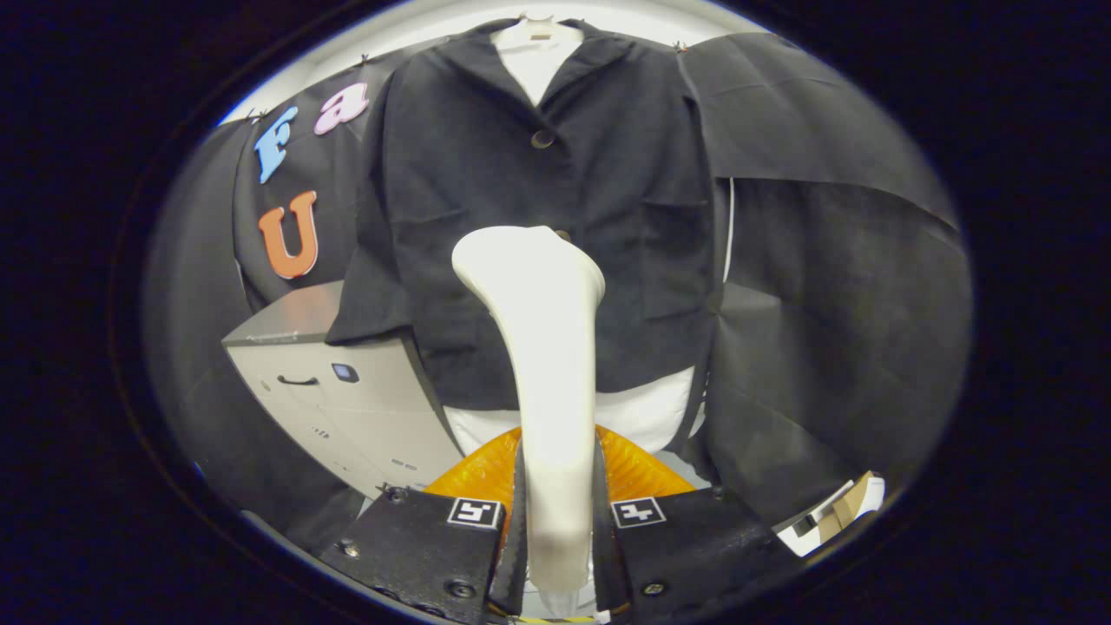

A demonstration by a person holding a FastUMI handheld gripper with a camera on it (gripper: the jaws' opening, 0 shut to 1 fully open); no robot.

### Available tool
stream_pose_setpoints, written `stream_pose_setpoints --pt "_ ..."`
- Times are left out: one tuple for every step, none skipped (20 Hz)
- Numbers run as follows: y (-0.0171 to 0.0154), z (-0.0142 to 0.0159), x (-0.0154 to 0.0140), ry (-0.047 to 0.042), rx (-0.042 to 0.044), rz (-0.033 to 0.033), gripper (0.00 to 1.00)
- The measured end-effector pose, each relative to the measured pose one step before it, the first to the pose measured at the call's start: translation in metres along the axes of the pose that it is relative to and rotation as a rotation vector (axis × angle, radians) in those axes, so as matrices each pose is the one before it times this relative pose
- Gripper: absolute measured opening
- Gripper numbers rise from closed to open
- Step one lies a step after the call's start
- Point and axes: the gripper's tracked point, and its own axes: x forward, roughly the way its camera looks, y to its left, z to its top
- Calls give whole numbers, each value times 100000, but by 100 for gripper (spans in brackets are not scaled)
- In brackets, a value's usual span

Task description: Iron the clothes twice with a garment steamer, once on the left side and once on the right side.

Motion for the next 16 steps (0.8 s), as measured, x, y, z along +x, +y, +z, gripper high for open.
stream_pose_setpoints --pt "-1022 744 -764 -1614 1241 -616 33" --pt "-1071 957 -678 -1689 918 -677 33" --pt "-1046 932 -553 -1646 428 -702 33" --pt "-980 1089 -390 -1605 525 -573 33" --pt "-917 1234 -358 -1711 798 -522 33" --pt "-803 1141 -201 -1740 717 -551 33" --pt "-634 1160 20 -1273 497 -552 33" --pt "-533 1279 199 -1236 980 -172 33" --pt "-529 1271 168 -1277 1009 -142 33" --pt "-422 1337 363 -1347 589 -227 33" --pt "-313 1425 397 -1436 606 133 33" --pt "-204 1449 445 -1423 709 389 33" --pt "70 1338 484 -1632 294 389 33" --pt "71 1503 420 -1872 45 546 33" --pt "30 1227 712 -1491 -399 301 33" --pt "75 1248 641 -1112 -1 371 33"
